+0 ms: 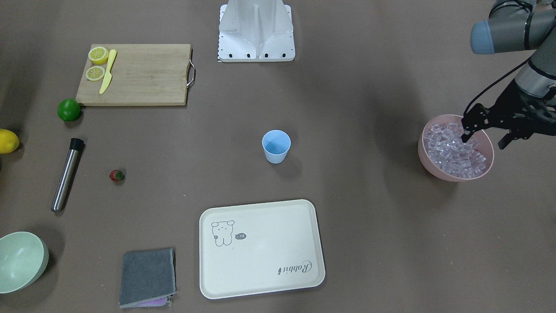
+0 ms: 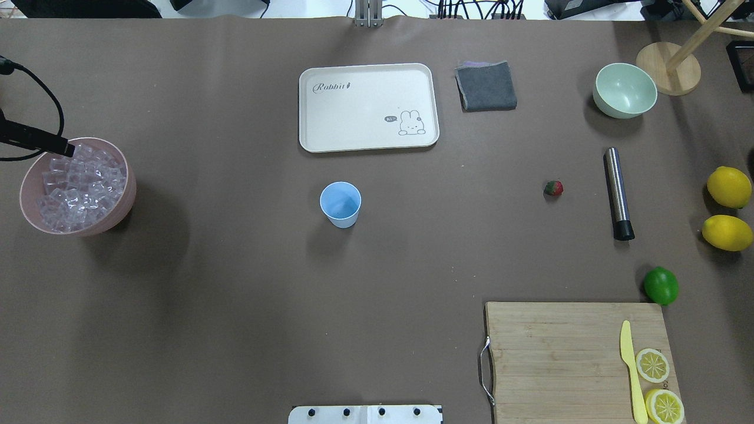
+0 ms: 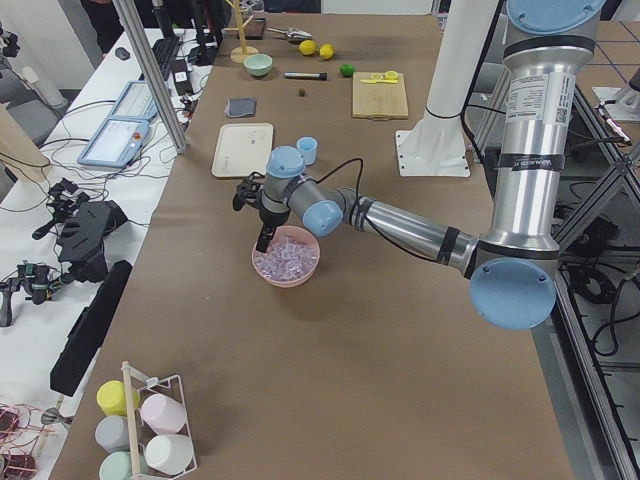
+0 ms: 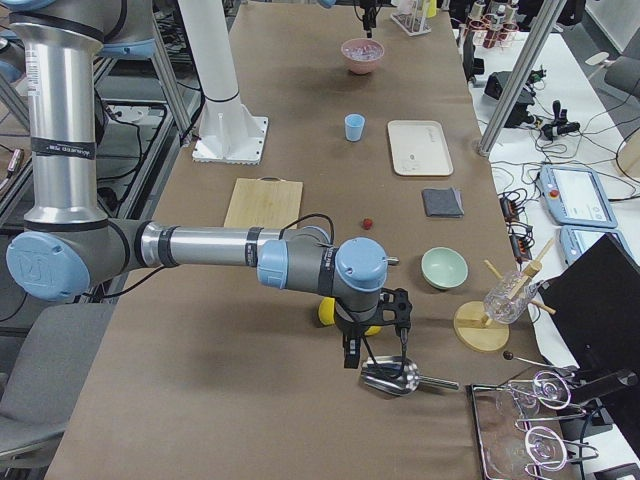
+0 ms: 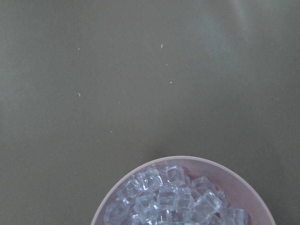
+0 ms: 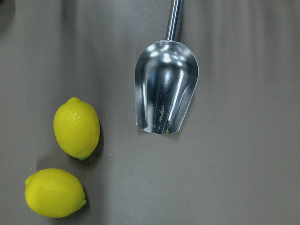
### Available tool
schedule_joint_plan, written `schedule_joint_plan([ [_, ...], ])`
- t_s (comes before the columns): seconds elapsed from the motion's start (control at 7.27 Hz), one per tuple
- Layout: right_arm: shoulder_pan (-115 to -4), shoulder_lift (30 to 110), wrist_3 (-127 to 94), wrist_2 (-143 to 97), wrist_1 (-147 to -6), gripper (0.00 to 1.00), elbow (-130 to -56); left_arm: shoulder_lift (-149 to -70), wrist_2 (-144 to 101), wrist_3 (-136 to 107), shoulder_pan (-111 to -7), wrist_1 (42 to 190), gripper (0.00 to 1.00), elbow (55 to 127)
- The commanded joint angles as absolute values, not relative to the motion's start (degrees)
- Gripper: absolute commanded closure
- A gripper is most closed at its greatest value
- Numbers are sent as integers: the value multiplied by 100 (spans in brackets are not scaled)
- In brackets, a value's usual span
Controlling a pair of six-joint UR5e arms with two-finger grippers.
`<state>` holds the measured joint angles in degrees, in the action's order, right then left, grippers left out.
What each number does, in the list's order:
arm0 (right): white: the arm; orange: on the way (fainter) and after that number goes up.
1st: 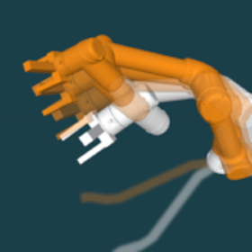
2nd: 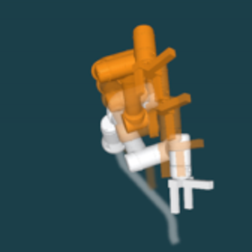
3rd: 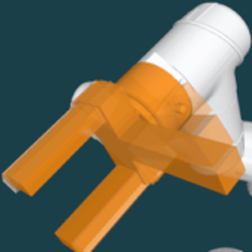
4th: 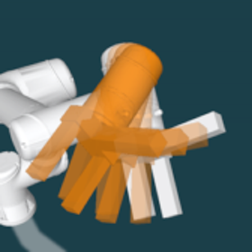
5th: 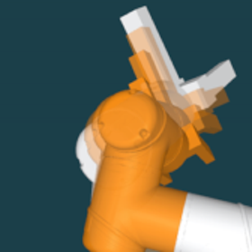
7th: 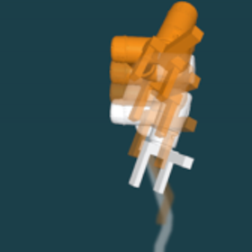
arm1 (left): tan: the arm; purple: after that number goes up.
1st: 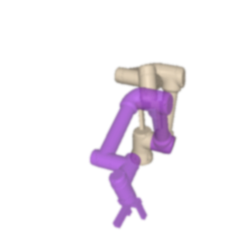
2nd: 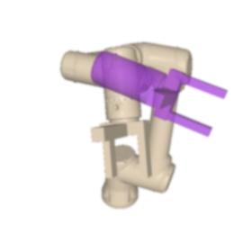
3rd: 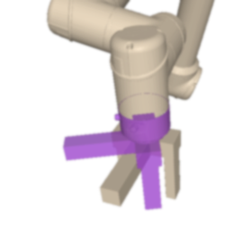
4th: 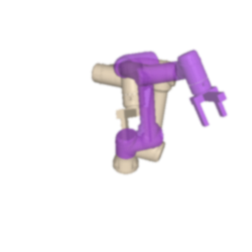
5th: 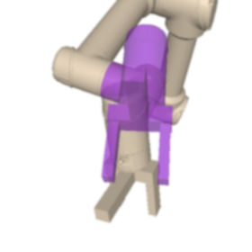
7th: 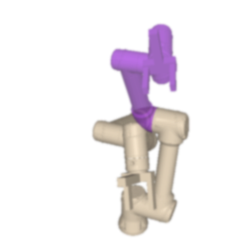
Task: Mash ice and strawberries in cup
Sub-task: 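Move the left gripper over the pink bowl of ice cubes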
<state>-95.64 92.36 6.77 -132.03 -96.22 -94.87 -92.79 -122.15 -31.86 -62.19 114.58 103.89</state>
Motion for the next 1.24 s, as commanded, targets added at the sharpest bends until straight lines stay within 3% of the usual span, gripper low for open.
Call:
schedule_joint_plan([
  [0.0,-9571,9237,677,-13201,-9641,0,-9475,-9290,-12190,-3190,-5811,11470,19,10397],
  [1.1,-9571,9290,668,-13210,-9677,0,-9492,-9412,-12146,-2638,-5528,11470,23,10048],
])
